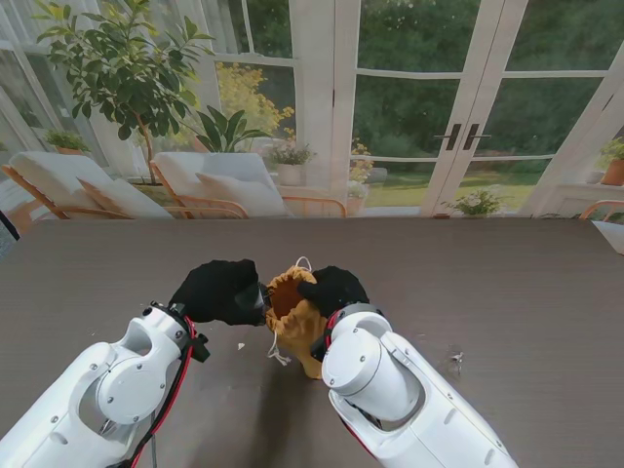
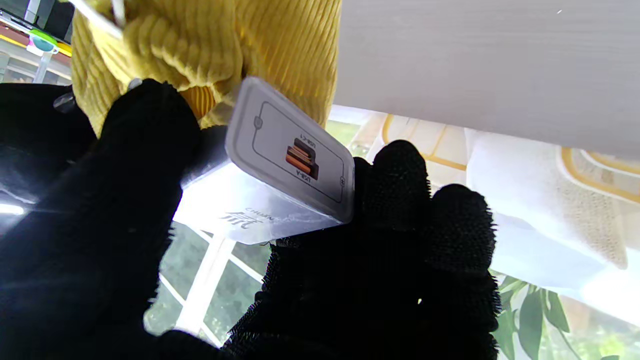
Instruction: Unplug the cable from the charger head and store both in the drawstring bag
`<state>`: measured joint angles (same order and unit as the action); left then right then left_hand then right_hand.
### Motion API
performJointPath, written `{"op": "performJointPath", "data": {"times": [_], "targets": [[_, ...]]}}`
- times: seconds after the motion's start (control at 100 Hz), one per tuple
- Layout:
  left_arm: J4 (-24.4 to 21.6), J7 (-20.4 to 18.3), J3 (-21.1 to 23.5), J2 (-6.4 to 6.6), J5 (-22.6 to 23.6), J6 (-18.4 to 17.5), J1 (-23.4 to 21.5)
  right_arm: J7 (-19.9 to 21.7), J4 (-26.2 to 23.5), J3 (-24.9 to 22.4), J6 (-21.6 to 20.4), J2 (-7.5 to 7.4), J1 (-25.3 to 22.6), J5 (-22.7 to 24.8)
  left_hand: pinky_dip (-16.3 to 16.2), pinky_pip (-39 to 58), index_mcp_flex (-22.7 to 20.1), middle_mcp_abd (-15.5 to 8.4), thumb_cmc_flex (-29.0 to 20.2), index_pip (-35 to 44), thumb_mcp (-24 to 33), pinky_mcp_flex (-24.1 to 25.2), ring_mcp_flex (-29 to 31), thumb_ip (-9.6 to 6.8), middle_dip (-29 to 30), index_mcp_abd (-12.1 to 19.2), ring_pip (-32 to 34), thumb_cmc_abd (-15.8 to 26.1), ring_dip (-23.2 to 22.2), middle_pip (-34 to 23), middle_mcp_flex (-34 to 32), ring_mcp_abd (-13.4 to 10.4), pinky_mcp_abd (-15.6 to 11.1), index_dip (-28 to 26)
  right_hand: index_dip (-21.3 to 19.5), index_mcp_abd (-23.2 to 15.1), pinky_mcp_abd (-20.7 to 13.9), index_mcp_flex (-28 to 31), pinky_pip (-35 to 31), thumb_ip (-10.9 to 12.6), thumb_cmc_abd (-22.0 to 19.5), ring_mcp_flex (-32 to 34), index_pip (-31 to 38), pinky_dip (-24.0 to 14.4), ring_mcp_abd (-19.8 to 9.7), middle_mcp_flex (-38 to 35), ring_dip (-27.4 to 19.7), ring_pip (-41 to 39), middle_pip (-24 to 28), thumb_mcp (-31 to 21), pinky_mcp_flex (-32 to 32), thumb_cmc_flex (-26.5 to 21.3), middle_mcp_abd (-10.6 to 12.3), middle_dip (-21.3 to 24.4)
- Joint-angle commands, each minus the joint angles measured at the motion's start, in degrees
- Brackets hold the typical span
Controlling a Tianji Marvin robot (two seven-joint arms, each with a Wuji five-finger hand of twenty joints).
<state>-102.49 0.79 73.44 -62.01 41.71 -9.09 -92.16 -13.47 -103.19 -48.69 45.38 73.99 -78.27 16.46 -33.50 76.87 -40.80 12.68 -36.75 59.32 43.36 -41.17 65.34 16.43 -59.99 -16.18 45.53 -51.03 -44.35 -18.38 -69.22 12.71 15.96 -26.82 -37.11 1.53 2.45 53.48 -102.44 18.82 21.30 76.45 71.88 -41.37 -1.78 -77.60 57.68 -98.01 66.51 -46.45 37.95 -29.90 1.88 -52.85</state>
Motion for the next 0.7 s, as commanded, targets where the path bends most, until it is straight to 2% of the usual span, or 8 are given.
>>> {"op": "performJointPath", "data": {"times": [0.0,0.09,0.14,0.18,0.25,0.42,0.6,0.69], "targets": [[-1.0,-0.6,-0.3,-0.65,-1.1,0.1,0.4,0.8,-0.1,0.2,-0.3,0.22,-0.3,-0.2,-0.5,1.7,-4.9,-4.6,-14.7,20.5,13.4,0.9,1.1,-5.26,-3.2,5.9,1.7,4.8,-0.6,-4.5,-4.1,0.6,0.3,-4.0,-0.7,7.9,0.3,2.4,-6.8,-1.4,1.3,-0.7,3.4,-2.4,-10.0,-5.3,-0.2,-3.3,-0.4,-2.0,29.6,-1.6,-5.3,-0.4],[-0.5,0.4,-1.2,-1.06,-3.0,0.4,1.1,0.8,-0.2,0.2,-0.5,0.24,-0.4,-0.4,-0.9,2.1,-4.9,-4.1,-14.8,20.4,13.1,1.5,0.7,-5.21,-3.2,5.9,2.0,4.9,-0.8,-4.4,-4.1,1.3,1.4,-4.2,-0.7,7.9,0.3,2.4,-6.8,-1.4,1.3,-0.7,3.4,-2.4,-9.9,-5.3,-0.2,-3.3,-0.5,-2.0,29.6,-1.6,-5.3,-0.4],[-0.1,0.8,-1.9,-1.24,-3.8,0.7,1.6,0.7,-0.3,0.2,-0.7,0.25,-0.6,-0.4,-1.4,2.2,-4.9,-3.6,-14.6,20.3,12.9,3.0,0.1,-5.18,-2.9,6.2,2.1,5.0,-0.7,-4.1,-4.3,2.5,4.1,-4.3,-0.7,7.9,0.3,2.4,-6.8,-1.4,1.2,-0.7,3.4,-2.4,-9.9,-5.2,-0.2,-3.3,-0.5,-2.0,29.6,-1.6,-5.3,-0.3],[0.1,0.9,-2.4,-1.31,-4.2,1.1,2.0,0.6,-0.4,0.3,-0.7,0.26,-0.6,-0.5,-2.4,2.7,-4.8,-4.1,-14.3,20.0,12.5,5.2,-1.1,-5.16,-2.5,7.0,2.6,5.3,-1.1,-4.1,-4.7,3.8,6.5,-4.7,-0.7,7.9,0.3,2.4,-6.8,-1.4,1.3,-0.7,3.4,-2.4,-9.9,-5.3,-0.2,-3.3,-0.6,-2.0,29.6,-1.6,-5.3,-0.3],[0.3,0.9,-3.2,-1.34,-4.0,1.9,2.5,0.5,-0.5,0.3,-0.8,0.34,-0.7,-0.6,-4.2,3.7,-4.7,-4.5,-13.9,19.7,12.1,7.9,-3.1,-5.17,-2.1,7.8,3.9,5.4,-1.7,-3.9,-4.8,4.6,7.7,-5.4,-0.7,7.9,0.3,2.4,-6.8,-1.4,1.3,-0.7,3.4,-2.4,-9.9,-5.3,-0.2,-3.3,-0.6,-2.0,29.6,-1.6,-5.3,-0.4],[1.0,1.2,-4.6,-1.44,-3.8,3.1,3.3,0.3,-0.6,0.4,-0.9,0.46,-0.7,-0.8,-5.6,4.4,-4.5,-4.9,-13.8,19.3,11.4,11.4,-6.6,-5.16,-1.8,8.7,4.7,5.9,-1.6,-3.6,-4.6,5.2,7.3,-5.9,-0.7,7.9,0.3,2.3,-6.8,-1.5,1.3,-0.7,3.4,-2.4,-9.9,-5.3,-0.2,-3.3,-0.6,-1.9,29.6,-1.6,-5.3,-0.4],[1.9,3.2,-6.2,-2.16,-6.3,4.7,3.8,-0.1,-0.6,0.3,-0.9,0.65,-0.7,-1.2,-6.7,4.6,-4.9,-4.9,-14.1,18.8,10.6,15.0,-9.1,-4.61,-0.7,9.4,4.0,5.5,-0.9,-2.6,-4.7,6.1,6.6,-5.7,-0.7,7.9,0.3,2.3,-6.8,-1.5,1.3,-0.7,3.4,-2.4,-9.9,-5.3,-0.2,-3.3,-0.7,-1.9,29.6,-1.6,-5.4,-0.4],[1.8,2.9,-6.5,-2.26,-7.5,5.4,3.7,-0.2,-0.6,0.2,-0.8,0.74,-0.7,-1.4,-8.1,4.4,-5.0,-4.4,-14.4,18.3,9.3,18.9,-12.9,-4.39,-2.4,9.7,4.4,6.1,-1.5,-2.7,-2.6,7.1,5.5,-5.3,-0.7,7.9,0.3,2.3,-6.8,-1.5,1.3,-0.7,3.4,-2.4,-9.8,-5.3,-0.2,-3.3,-0.7,-2.0,29.6,-1.7,-5.4,-0.4]]}}
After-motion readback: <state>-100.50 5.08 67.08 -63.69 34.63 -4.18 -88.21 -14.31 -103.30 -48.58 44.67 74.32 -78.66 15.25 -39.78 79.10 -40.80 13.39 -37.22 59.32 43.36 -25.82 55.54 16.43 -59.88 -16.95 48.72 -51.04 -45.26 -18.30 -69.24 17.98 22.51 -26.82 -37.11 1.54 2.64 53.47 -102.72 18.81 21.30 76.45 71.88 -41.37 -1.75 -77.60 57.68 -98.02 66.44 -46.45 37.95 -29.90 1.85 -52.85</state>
